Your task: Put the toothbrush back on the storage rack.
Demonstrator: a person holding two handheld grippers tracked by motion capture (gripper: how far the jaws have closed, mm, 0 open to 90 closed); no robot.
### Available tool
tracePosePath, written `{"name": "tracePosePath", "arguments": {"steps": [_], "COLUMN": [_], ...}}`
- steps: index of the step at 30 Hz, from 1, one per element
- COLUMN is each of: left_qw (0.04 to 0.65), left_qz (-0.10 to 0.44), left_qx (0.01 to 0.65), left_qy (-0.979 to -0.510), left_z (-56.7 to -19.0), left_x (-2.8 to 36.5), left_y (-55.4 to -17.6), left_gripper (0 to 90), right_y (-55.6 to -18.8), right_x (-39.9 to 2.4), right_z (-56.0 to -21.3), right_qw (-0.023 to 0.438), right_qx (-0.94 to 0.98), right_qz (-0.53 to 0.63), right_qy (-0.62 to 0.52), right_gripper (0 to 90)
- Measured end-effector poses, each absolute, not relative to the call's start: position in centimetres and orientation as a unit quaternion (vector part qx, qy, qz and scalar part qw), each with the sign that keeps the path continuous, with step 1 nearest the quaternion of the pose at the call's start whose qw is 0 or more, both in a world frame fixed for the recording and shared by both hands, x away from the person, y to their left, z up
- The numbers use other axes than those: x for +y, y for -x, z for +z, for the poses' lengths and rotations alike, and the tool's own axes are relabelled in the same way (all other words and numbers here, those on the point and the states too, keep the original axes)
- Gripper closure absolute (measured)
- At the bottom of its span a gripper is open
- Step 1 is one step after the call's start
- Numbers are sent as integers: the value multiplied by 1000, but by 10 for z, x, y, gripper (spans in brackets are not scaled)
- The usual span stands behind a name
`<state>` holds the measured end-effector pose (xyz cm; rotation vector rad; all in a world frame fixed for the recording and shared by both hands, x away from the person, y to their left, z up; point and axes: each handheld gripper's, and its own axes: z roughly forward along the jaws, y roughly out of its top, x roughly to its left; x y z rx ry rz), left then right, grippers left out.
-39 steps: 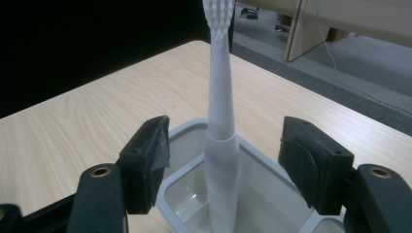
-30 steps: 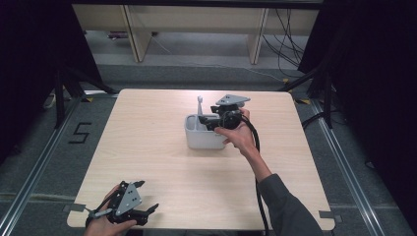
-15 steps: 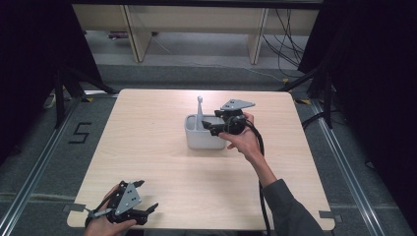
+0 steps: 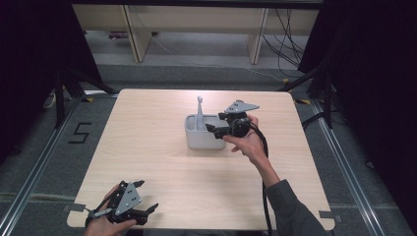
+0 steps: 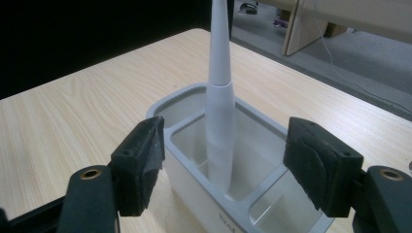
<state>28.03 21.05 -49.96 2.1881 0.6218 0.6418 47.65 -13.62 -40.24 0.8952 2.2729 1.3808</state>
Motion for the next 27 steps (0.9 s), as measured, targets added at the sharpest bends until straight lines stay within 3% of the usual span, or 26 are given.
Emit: {"name": "tracePosePath", "arguments": {"steps": [27], "left_qw": [382], "left_qz": [250], "left_qx": [246], "left_qy": [-855], "left_z": [-500], "left_x": [210], "left_y": [-279], "left_gripper": [150], "right_y": [-458], "right_x": [-158], "right_z": [-407], "right_qw": [179], "right_qx": [805], "right_qz": [469], "right_qy": [-317], "right_gripper": [279]}}
